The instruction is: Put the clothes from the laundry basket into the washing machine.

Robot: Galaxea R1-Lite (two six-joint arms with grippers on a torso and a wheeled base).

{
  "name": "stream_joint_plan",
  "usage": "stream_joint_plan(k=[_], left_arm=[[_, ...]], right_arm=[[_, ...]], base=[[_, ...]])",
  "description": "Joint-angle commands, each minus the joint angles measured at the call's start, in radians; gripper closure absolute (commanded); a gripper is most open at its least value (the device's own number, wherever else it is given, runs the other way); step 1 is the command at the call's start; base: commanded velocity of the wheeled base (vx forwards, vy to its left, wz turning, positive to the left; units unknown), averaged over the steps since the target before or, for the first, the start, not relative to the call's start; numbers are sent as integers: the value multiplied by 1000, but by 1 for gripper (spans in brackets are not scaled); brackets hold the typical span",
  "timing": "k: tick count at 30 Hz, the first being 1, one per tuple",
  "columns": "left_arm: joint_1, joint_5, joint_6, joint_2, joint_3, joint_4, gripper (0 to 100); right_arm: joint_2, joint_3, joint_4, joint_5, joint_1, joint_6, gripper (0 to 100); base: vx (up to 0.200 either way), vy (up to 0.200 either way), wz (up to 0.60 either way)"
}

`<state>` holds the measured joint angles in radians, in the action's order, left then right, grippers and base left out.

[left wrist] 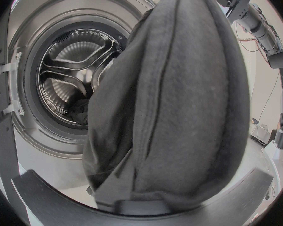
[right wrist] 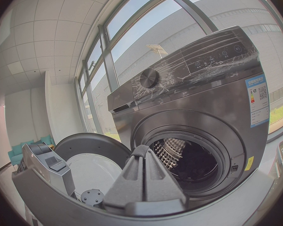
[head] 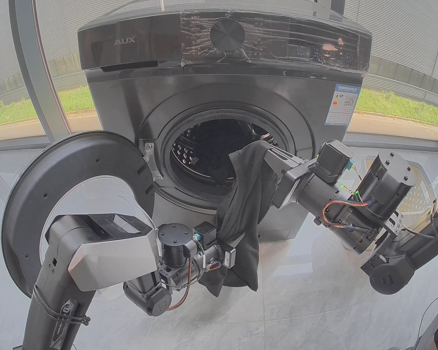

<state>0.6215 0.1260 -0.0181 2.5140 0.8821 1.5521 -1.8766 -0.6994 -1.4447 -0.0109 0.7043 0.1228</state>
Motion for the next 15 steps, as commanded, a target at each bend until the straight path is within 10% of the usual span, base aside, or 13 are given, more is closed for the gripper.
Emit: stream_joint_plan(k=[1,15], left_arm=[[0,1,1,-20,-8,2,100],[110,109,-2,-477,-434,2,100]], right_arm=[[-1,-6,0,0,-14,0,100],[-82,-65,1,2,-169,0,100]], base=[[0,0,0],[0,0,0]])
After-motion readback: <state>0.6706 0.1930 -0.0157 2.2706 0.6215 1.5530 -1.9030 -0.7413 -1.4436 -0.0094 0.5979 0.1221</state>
